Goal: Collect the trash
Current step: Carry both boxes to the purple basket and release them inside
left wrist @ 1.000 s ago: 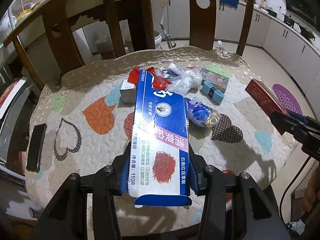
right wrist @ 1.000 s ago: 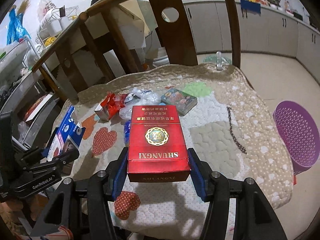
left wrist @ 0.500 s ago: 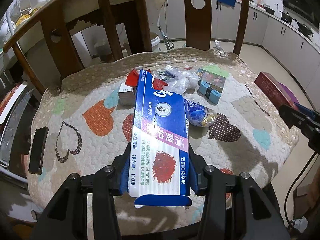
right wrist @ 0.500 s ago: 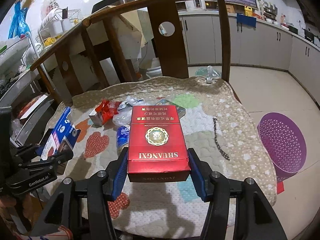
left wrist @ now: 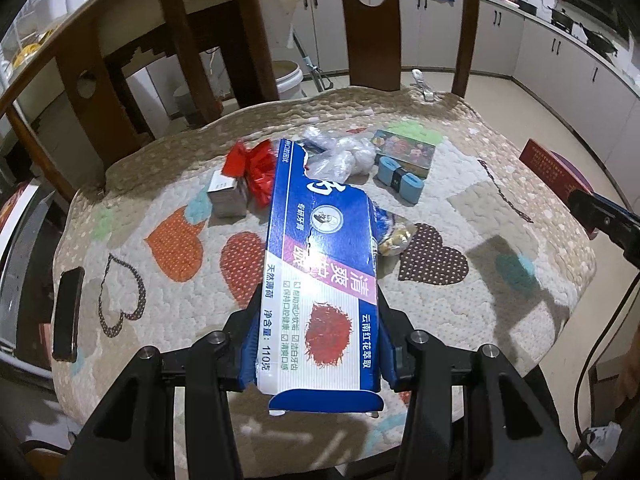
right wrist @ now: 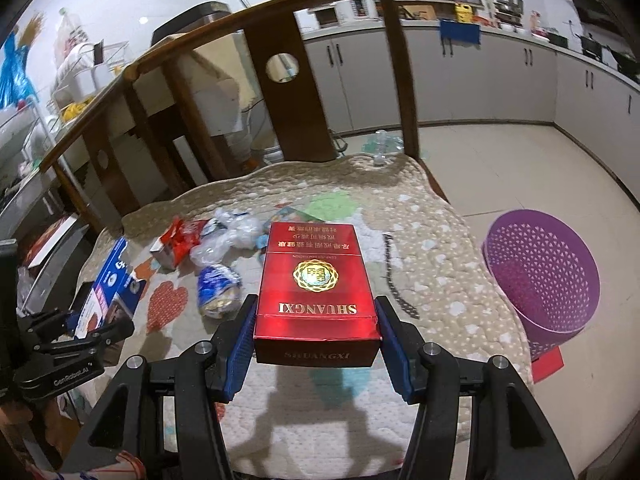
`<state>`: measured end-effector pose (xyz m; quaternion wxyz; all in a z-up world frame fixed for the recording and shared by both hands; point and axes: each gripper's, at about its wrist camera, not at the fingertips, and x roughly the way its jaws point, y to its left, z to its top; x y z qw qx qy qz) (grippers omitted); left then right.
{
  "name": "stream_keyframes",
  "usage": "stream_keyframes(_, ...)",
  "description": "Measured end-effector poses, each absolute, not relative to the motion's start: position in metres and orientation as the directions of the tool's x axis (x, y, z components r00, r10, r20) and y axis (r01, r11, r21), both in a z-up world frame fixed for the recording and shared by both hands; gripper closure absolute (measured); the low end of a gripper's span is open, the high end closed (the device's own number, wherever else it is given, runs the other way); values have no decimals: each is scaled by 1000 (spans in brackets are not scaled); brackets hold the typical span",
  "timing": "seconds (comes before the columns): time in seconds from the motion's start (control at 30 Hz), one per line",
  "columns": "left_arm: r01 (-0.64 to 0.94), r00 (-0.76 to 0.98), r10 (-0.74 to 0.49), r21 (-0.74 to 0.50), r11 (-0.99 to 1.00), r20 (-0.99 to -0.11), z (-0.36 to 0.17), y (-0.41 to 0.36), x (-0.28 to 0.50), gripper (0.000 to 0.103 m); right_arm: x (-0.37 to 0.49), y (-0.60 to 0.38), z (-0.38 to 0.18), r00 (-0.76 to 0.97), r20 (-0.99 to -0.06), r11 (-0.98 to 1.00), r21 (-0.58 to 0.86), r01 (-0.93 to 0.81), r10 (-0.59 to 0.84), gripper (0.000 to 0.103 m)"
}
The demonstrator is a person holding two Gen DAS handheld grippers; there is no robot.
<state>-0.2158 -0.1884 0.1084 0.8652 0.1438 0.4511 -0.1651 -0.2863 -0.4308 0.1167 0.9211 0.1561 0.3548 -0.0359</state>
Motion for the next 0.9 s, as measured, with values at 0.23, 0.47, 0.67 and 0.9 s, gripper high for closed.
stream_keyframes(0.23,473,509,-186,93,876,-841,105,-220,-210,57,-291,-464,105,743,-669,929,280,244,7,42)
stream_keyframes(0.47,594,423,-299,12,804,-855,107,-289,-193,57,-305,-524,97,734,-675,891,284,356,-78,42)
stream_keyframes(0.67,708,311,-421,-88,701,-852,112,-381,-179,57,-315,-595,86,705,-692,836,289,467,-155,42)
stream_keyframes(0.9,773,150,-517,-226,593,-843,104,-486,-170,57,-320,-658,63,675,-714,779,310,546,-188,42)
